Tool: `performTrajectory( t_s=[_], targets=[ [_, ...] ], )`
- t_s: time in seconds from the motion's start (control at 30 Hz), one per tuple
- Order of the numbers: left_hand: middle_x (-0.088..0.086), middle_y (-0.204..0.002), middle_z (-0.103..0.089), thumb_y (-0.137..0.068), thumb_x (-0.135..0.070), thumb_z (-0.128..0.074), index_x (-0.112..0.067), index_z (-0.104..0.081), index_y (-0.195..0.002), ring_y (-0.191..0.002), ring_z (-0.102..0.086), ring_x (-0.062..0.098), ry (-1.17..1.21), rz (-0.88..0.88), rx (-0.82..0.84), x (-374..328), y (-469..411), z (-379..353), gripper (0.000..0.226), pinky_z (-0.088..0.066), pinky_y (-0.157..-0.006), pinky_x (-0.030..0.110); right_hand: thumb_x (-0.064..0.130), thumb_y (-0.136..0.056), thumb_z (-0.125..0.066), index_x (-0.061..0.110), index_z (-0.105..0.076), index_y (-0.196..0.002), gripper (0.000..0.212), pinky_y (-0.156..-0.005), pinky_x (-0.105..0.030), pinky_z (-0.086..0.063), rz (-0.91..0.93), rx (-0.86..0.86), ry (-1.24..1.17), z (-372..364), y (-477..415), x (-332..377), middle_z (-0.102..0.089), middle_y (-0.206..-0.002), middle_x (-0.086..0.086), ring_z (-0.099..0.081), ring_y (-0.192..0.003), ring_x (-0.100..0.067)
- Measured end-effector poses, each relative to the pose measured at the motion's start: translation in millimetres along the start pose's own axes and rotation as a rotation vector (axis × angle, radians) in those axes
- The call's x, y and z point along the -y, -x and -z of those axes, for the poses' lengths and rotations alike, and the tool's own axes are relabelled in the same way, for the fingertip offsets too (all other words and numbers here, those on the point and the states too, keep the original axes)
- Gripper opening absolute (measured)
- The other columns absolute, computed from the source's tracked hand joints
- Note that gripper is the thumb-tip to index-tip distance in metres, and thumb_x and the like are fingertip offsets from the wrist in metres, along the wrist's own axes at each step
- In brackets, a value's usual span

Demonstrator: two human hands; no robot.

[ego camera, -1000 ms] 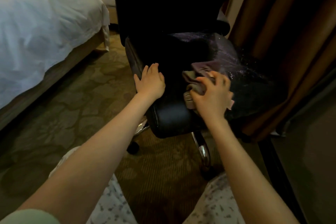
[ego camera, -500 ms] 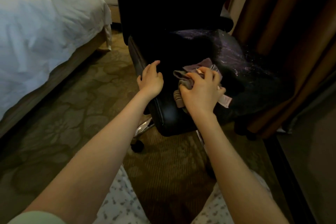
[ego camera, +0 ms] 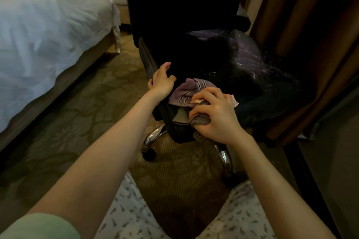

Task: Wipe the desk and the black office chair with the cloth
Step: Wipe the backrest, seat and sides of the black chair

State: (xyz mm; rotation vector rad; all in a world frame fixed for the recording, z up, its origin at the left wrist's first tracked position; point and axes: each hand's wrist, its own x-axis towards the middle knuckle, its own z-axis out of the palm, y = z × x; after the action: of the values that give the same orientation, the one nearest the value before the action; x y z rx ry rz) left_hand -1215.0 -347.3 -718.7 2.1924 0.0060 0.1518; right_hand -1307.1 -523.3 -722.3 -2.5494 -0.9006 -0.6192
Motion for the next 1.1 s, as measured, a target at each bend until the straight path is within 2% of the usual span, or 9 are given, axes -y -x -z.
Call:
performTrajectory(
  t_s=[0.1, 0.2, 0.3, 0.5, 0.7, 0.9, 0.97, 1.03, 1.1],
  targets=[
    [0.006, -0.149, -0.033, -0.094, -0.021, -0.048, -0.019, -0.028, -0.144, -0.139, -0.025, 0.024, -0.069, 0.001, 0.014, -5.4, 4.5, 0.1, 0.053, -0.018, -0.113, 0.042, 0.039, -0.07, -0.052, 0.025, -0.072, -0.079, 0.026, -0.084, -0.042, -0.031, -0.028, 0.011, -0.061, 6.2, 2.8, -3.7, -0.06, -0.109, 0.003, -0.038, -0.116, -0.019],
    [0.01, -0.146, -0.034, -0.091, -0.016, -0.05, -0.016, -0.032, -0.141, -0.137, -0.023, 0.03, -0.158, -0.072, -0.124, -16.4, 21.6, -5.3, 0.054, -0.021, -0.11, 0.043, 0.037, -0.07, -0.054, 0.026, -0.071, -0.078, 0.022, -0.085, -0.042, -0.031, -0.013, -0.026, -0.009, -0.3, 12.6, -2.9, -0.06, -0.11, 0.003, -0.039, -0.117, -0.02],
    [0.011, -0.138, -0.042, -0.088, -0.008, -0.05, -0.013, -0.039, -0.137, -0.129, -0.033, 0.032, -0.203, -0.236, -0.175, -18.7, 32.7, -16.6, 0.051, -0.027, -0.103, 0.037, 0.034, -0.069, -0.059, 0.023, -0.07, -0.075, 0.017, -0.088, -0.036, -0.025, -0.014, -0.145, 0.022, -12.0, 26.8, -1.5, -0.062, -0.108, 0.0, -0.042, -0.116, -0.022],
    [0.009, -0.135, -0.045, -0.092, -0.019, -0.046, -0.013, -0.044, -0.133, -0.125, -0.037, 0.03, -0.289, -0.159, -0.209, -15.3, 28.4, -24.2, 0.041, -0.029, -0.1, 0.037, 0.029, -0.071, -0.067, 0.023, -0.066, -0.083, 0.014, -0.092, -0.043, -0.034, -0.11, -0.419, -0.03, -35.3, 54.1, -8.1, -0.053, -0.113, 0.001, -0.043, -0.115, -0.025],
    [0.013, -0.135, -0.042, -0.094, -0.021, -0.041, -0.012, -0.038, -0.138, -0.122, -0.038, 0.033, -0.553, -0.278, -0.204, -20.9, 29.6, -28.8, 0.045, -0.031, -0.096, 0.041, 0.026, -0.07, -0.063, 0.018, -0.07, -0.088, 0.02, -0.091, -0.037, -0.035, -0.505, -0.639, 0.06, -27.1, 62.5, -55.6, -0.057, -0.112, -0.009, -0.042, -0.111, -0.029],
    [0.013, -0.137, -0.04, -0.094, -0.019, -0.041, -0.013, -0.041, -0.135, -0.124, -0.035, 0.033, -0.487, -0.245, -0.192, -16.1, 30.4, -28.4, 0.041, -0.029, -0.098, 0.041, 0.021, -0.081, -0.066, 0.016, -0.068, -0.109, 0.028, -0.104, -0.048, -0.033, -1.187, -0.694, -0.058, 6.6, 49.7, -86.3, -0.047, -0.131, -0.005, -0.034, -0.128, -0.028],
    [0.013, -0.138, -0.039, -0.094, -0.019, -0.042, -0.015, -0.042, -0.135, -0.125, -0.033, 0.033, -0.446, -0.221, -0.185, -16.3, 29.0, -29.5, 0.041, -0.028, -0.099, 0.041, 0.021, -0.079, -0.067, 0.015, -0.069, -0.107, 0.029, -0.102, -0.045, -0.034, -1.088, -0.682, -0.055, 7.8, 36.4, -70.5, -0.05, -0.128, -0.007, -0.037, -0.125, -0.029],
    [0.012, -0.137, -0.04, -0.094, -0.018, -0.042, -0.016, -0.043, -0.134, -0.125, -0.033, 0.033, -0.396, -0.213, -0.193, -15.9, 28.1, -30.2, 0.04, -0.027, -0.1, 0.041, 0.023, -0.073, -0.069, 0.015, -0.072, -0.1, 0.029, -0.097, -0.045, -0.039, -0.839, -0.653, -0.028, 0.8, 17.2, -43.6, -0.057, -0.119, -0.009, -0.044, -0.119, -0.032],
    [0.012, -0.136, -0.042, -0.094, -0.016, -0.042, -0.016, -0.044, -0.132, -0.125, -0.034, 0.033, -0.334, -0.201, -0.194, -14.6, 26.5, -29.1, 0.038, -0.027, -0.1, 0.039, 0.027, -0.069, -0.071, 0.018, -0.071, -0.101, 0.033, -0.094, -0.047, -0.037, -0.625, -0.502, -0.012, -10.4, -4.2, -12.3, -0.057, -0.119, -0.007, -0.041, -0.12, -0.03]
  ],
)
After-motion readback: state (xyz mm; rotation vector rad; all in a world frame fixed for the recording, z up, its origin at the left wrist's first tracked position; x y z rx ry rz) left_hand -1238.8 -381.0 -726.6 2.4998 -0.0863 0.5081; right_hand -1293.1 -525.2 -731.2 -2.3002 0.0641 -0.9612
